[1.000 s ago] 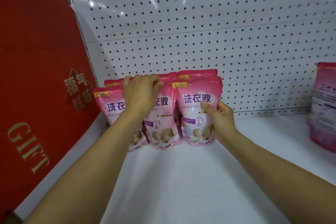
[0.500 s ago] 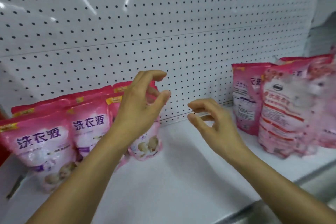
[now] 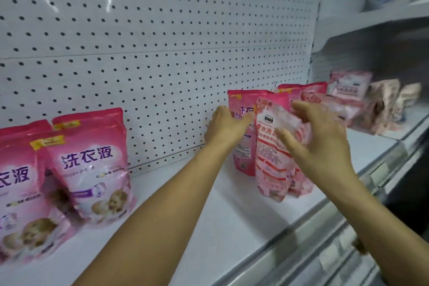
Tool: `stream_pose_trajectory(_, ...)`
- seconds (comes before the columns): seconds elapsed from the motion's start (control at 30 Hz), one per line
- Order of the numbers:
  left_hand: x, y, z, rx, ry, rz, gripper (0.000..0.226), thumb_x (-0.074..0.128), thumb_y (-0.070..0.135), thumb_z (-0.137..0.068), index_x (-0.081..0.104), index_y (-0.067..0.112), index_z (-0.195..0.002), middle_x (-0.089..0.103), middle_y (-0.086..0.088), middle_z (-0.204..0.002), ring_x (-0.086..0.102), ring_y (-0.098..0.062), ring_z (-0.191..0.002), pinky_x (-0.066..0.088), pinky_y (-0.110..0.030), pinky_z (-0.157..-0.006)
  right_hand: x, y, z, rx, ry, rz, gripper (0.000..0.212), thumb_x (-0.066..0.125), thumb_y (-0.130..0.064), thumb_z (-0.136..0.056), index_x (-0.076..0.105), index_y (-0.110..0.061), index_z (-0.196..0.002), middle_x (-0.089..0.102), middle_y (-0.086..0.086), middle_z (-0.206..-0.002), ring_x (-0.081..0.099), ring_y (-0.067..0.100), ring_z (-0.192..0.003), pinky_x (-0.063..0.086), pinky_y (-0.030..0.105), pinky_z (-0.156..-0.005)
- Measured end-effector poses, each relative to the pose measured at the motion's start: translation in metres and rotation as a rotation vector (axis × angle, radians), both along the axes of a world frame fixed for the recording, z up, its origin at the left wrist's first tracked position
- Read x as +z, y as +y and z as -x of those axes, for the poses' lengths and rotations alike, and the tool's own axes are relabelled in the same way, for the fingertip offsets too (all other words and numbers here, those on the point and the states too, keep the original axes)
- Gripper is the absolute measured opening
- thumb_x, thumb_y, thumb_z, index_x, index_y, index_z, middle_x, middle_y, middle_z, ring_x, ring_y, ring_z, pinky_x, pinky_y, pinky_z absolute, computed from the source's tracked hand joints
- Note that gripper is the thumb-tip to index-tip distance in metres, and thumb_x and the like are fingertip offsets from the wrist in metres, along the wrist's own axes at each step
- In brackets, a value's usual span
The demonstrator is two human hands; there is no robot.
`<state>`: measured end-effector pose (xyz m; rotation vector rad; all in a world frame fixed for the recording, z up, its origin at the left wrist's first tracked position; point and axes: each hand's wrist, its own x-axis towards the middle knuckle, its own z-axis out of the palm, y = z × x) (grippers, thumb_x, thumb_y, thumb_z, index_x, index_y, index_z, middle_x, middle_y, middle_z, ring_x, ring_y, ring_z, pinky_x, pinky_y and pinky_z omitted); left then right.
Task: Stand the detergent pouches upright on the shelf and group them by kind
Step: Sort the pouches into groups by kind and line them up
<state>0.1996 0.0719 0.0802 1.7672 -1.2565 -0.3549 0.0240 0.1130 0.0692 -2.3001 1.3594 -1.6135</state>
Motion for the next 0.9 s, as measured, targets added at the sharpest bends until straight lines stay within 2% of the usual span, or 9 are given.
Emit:
stream_pose_trajectory(0.07,-0.003,-0.003,0.000,0.040,-0.010,0.008,0.032,0.052,0.047,-0.094,0.058,0.016,-0.086,0.067,-0.004,-0.090,0.066,-0.027,-0.085,0.053,-0.036,-0.075,0.001,-0.005,0.000,-0.063,0.081,-0.025,0.040,0.067,-0.036,-0.087,0.060,-0.020,-0.123,0.063,-0.005,-0.086,0.062,0.021,-0.088,0.043,0.043,-0.094)
stream_pose_trajectory(0.17,-0.008,-0.002,-0.014,0.091,0.079,0.125,0.023,0.044,0.030,-0.101,0.060,0.013,-0.101,0.067,-0.008,-0.099,0.065,-0.031,-0.093,0.052,-0.042,-0.082,0.003,-0.007,0.000,-0.098,0.113,-0.011,0.032,0.063,-0.037,-0.090,0.063,-0.020,-0.117,0.059,-0.009,-0.076,0.057,0.017,-0.076,0.025,0.030,-0.088)
stream_pose_trajectory(0.23,-0.013,0.003,-0.026,0.083,0.230,0.232,0.018,0.047,0.026,-0.097,0.061,0.016,-0.101,0.069,-0.009,-0.100,0.066,-0.031,-0.095,0.054,-0.047,-0.088,0.001,-0.008,-0.002,-0.084,0.122,-0.016,0.037,0.061,-0.040,-0.090,0.058,-0.023,-0.123,0.066,-0.005,-0.086,0.059,0.019,-0.087,0.017,0.027,-0.085)
stream_pose_trajectory(0.37,-0.024,0.034,-0.044,0.065,0.431,0.371,0.011,0.050,0.023,-0.097,0.058,0.019,-0.090,0.065,-0.007,-0.093,0.059,-0.020,-0.082,0.053,-0.047,-0.087,-0.004,-0.011,-0.008,-0.112,0.134,0.096,0.056,0.060,-0.049,-0.088,0.045,-0.021,-0.134,0.060,0.003,-0.125,0.050,0.025,-0.116,0.023,0.035,-0.096)
stream_pose_trajectory(0.53,-0.029,0.087,-0.069,0.071,0.420,0.470,0.016,0.050,0.022,-0.103,0.060,0.013,-0.093,0.065,0.000,-0.092,0.059,-0.012,-0.085,0.052,-0.035,-0.086,-0.013,0.012,-0.033,0.147,0.052,0.626,0.047,0.068,-0.027,-0.088,0.051,-0.009,-0.128,0.059,0.014,-0.130,0.051,0.032,-0.119,0.037,0.046,-0.103)
stream_pose_trajectory(0.6,-0.029,0.109,-0.077,0.097,0.415,0.493,0.016,0.051,0.021,-0.102,0.060,0.020,-0.089,0.065,0.007,-0.088,0.060,-0.005,-0.083,0.048,-0.025,-0.081,-0.027,0.026,-0.056,0.415,0.020,0.358,0.063,0.071,-0.032,-0.084,0.042,-0.013,-0.138,0.051,0.008,-0.139,0.047,0.024,-0.127,0.038,0.041,-0.107)
stream_pose_trajectory(0.7,-0.030,0.143,-0.087,0.114,0.412,0.503,0.016,0.052,0.024,-0.101,0.061,0.024,-0.088,0.067,0.015,-0.083,0.060,-0.003,-0.084,0.046,-0.026,-0.086,-0.051,0.041,-0.091,0.674,0.024,-0.473,0.100,0.082,-0.043,-0.070,0.022,-0.032,-0.150,0.040,-0.011,-0.147,0.043,0.007,-0.130,0.038,0.035,-0.108)
stream_pose_trajectory(0.8,-0.029,0.180,-0.097,0.134,0.397,0.483,0.022,0.056,0.035,-0.098,0.064,0.017,-0.108,0.072,0.007,-0.105,0.063,-0.014,-0.105,0.048,-0.045,-0.103,-0.075,0.044,-0.124,0.898,0.085,-0.802,0.069,0.089,-0.031,-0.065,0.057,-0.029,-0.125,0.069,-0.008,-0.118,0.068,0.009,-0.099,0.057,0.038,-0.088)
stream_pose_trajectory(0.9,-0.025,0.218,-0.113,0.160,0.351,0.519,0.014,0.055,0.028,-0.099,0.065,0.018,-0.102,0.073,-0.004,-0.101,0.067,-0.024,-0.105,0.049,-0.050,-0.102,-0.082,0.066,-0.156,1.052,0.061,-0.850,0.034,0.084,-0.010,-0.072,0.072,-0.018,-0.102,0.077,-0.002,-0.095,0.074,0.017,-0.084,0.059,0.034,-0.076)
